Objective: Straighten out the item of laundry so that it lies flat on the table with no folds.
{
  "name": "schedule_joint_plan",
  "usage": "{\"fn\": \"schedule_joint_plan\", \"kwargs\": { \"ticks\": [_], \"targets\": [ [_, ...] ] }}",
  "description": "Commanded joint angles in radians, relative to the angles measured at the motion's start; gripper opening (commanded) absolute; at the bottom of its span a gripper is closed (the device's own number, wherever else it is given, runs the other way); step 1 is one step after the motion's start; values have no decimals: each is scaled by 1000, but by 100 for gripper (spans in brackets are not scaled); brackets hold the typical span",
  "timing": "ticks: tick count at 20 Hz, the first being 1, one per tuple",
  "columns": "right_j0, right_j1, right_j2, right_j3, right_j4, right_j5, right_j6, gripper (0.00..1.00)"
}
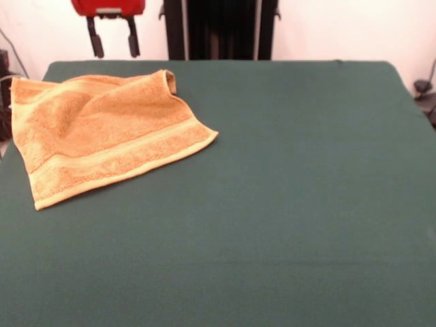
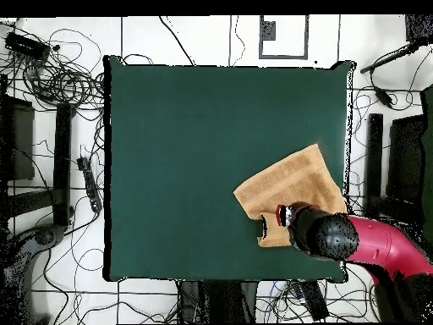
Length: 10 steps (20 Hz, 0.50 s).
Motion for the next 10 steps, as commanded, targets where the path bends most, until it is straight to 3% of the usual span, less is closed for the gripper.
{"fn": "schedule_joint_plan", "kwargs": {
  "ticks": [1, 10],
  "targets": [
    [61, 150, 83, -130, -29, 75, -85, 100],
    [76, 205, 80, -175, -47, 53, -87, 100]
  ]
}}
